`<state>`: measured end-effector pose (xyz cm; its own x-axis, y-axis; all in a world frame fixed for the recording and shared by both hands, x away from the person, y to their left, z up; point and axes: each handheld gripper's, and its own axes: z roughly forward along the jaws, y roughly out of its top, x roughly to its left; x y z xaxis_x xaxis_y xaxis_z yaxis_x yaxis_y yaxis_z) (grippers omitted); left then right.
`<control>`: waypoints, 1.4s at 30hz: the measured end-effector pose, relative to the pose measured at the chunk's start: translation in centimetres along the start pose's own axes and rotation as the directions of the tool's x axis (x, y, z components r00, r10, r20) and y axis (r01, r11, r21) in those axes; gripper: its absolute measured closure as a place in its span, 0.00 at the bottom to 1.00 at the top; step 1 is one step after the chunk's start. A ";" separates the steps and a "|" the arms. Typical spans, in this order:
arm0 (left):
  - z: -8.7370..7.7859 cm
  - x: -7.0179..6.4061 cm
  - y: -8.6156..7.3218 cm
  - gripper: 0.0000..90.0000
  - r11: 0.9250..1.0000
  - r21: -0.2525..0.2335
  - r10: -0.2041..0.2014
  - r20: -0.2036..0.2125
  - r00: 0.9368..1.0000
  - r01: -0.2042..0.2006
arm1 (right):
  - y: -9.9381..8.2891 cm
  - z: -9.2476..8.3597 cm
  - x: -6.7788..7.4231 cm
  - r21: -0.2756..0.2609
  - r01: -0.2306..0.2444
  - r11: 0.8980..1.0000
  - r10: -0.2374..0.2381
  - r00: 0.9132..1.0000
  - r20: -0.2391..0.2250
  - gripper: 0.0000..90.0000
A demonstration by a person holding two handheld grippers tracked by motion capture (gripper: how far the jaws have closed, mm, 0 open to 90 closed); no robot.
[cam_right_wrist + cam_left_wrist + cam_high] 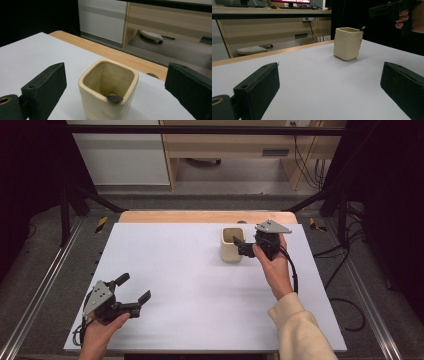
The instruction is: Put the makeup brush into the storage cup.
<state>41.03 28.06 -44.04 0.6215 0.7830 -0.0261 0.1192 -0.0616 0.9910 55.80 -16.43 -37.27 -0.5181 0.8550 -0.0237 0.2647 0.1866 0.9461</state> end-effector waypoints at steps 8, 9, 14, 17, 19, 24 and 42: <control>-0.1 0.0 0.0 0.00 1.000 -0.005 0.000 -0.002 1.000 0.000 | -0.5 -1.4 -0.1 -0.025 0.000 1.000 -0.002 0.996 -0.095 0.04; -0.1 0.0 0.0 0.00 1.000 -0.005 0.000 -0.002 1.000 0.000 | -0.5 -1.4 -0.1 -0.025 0.000 1.000 -0.002 0.996 -0.095 0.04; -0.1 -0.1 0.1 0.00 1.000 -0.010 0.002 0.000 1.000 -0.002 | -1.0 -2.1 0.1 -0.046 0.014 0.999 -0.020 0.991 -0.131 0.05; -0.1 -0.1 0.1 0.00 1.000 -0.011 0.002 0.000 1.000 -0.002 | -1.2 -2.4 0.3 -0.052 0.009 0.999 -0.017 0.990 -0.142 0.05; -0.1 -0.1 0.1 0.00 1.000 -0.014 0.002 0.004 1.000 -0.002 | -1.4 -2.7 0.4 -0.058 0.012 0.998 -0.021 0.988 -0.155 0.05; -0.2 -0.1 0.2 0.00 1.000 -0.020 -0.001 0.006 1.000 0.001 | -1.8 -3.2 0.8 -0.076 0.031 0.997 -0.042 0.989 -0.145 0.05; -0.4 0.0 0.2 0.00 1.000 -0.031 -0.002 0.020 1.000 0.002 | -3.4 -5.3 1.3 -0.102 0.061 0.993 -0.075 0.989 -0.131 0.04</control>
<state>40.79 28.30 -43.79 0.6365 0.7707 -0.0303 0.0967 -0.0408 0.9945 49.92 -18.49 -38.82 -0.6382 0.7681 -0.0517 0.1478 0.1882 0.9709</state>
